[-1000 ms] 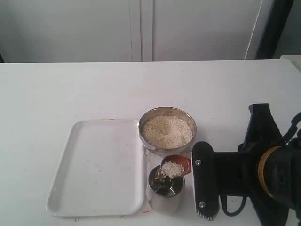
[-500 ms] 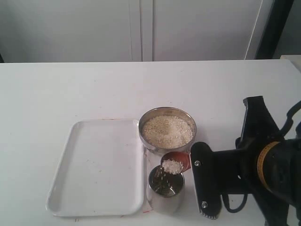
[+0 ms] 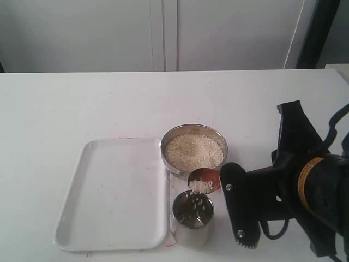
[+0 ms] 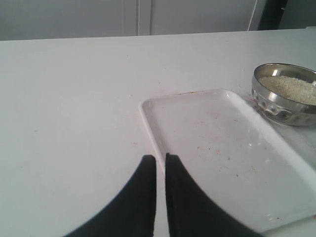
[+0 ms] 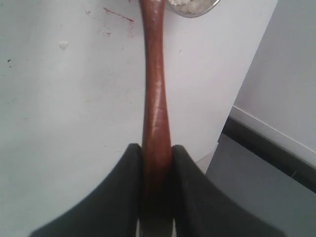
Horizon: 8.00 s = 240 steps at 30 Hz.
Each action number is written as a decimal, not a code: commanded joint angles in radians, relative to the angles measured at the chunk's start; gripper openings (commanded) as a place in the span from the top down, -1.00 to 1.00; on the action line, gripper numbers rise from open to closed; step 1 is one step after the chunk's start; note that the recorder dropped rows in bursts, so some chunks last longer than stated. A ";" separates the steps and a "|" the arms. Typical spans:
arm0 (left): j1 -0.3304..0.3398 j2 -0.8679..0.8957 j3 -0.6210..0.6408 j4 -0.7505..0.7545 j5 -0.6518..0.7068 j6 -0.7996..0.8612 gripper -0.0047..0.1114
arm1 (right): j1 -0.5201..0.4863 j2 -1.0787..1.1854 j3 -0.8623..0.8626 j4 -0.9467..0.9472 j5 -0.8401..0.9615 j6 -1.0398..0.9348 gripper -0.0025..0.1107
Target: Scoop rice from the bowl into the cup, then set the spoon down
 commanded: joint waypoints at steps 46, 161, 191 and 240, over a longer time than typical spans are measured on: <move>-0.009 0.001 -0.006 -0.008 -0.003 0.000 0.67 | 0.005 0.000 0.002 -0.226 -0.050 -0.231 0.96; -0.009 0.001 -0.006 -0.008 -0.003 0.000 0.67 | 0.005 0.936 -0.861 0.563 -0.121 1.271 0.96; -0.009 0.001 -0.006 -0.008 -0.003 0.000 0.67 | 0.005 1.005 -0.861 0.483 -0.203 1.296 0.87; -0.009 0.001 -0.006 -0.008 -0.003 0.000 0.67 | 0.217 -0.179 -0.341 0.564 0.187 0.742 0.29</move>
